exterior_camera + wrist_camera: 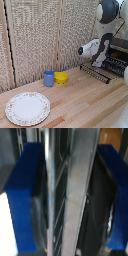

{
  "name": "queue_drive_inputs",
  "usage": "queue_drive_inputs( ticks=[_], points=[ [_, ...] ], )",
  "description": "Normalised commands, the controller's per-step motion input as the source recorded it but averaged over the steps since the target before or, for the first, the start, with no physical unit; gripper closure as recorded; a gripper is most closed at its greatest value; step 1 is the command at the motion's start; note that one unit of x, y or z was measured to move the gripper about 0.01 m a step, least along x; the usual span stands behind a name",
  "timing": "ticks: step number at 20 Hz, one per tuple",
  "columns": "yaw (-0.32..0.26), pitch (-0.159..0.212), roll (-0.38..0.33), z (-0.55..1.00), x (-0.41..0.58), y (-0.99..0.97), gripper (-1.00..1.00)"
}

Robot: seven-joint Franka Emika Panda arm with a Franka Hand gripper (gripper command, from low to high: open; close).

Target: Kindly employ your clamp to softly take hold of the bread. Delicately rest it on the oven pan, verifying that it is even on the surface. Using your clamp and attentiveness, smoothly glide the pan into the oven and along the appropriate brackets, securing it in position.

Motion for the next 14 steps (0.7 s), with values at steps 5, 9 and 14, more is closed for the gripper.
queue_drive_inputs(
  ticks=[5, 9, 14],
  points=[
    [-0.109, 0.000, 0.004, 0.01, 0.050, 0.17, -1.00],
    [-0.129, 0.039, 0.027, 0.14, 0.216, 0.49, -1.00],
    [-0.206, 0.090, 0.089, 0.61, 0.264, 0.11, -1.00]
  ],
)
